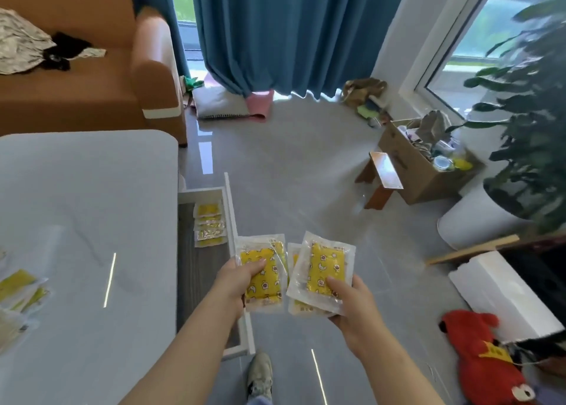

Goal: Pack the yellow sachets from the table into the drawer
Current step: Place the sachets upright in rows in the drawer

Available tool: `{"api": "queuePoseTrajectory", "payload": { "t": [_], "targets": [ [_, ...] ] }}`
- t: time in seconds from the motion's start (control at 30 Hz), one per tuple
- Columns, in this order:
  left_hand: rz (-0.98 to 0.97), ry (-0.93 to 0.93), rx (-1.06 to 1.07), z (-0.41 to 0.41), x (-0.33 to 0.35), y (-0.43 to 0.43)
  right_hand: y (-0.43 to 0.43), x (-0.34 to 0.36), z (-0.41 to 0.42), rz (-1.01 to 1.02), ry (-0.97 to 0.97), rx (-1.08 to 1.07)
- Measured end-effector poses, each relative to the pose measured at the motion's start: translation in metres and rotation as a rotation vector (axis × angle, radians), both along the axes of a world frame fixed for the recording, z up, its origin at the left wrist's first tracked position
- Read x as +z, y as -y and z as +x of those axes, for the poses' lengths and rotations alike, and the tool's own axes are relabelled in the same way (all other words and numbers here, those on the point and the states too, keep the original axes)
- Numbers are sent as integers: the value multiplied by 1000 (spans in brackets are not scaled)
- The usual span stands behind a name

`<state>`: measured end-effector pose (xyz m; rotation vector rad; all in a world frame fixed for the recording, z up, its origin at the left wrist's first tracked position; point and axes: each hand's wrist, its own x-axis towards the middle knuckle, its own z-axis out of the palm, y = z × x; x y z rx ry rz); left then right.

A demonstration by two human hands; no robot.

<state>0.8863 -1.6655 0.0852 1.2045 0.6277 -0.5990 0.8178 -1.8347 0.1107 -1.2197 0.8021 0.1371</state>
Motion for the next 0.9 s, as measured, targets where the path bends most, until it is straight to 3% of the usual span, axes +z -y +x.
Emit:
{"api": "queuePoseTrajectory", "payload": {
  "t": [0.27, 0.57, 0.9],
  "targets": [
    [37, -44, 288, 111, -11, -19, -11, -14, 169, -8, -58, 284],
    [89, -208, 734, 173, -69, -50, -67, -67, 319, -56, -214, 828],
    [92, -450, 1139, 192, -125, -29, -118, -126, 407, -329, -292, 1377]
  ]
}}
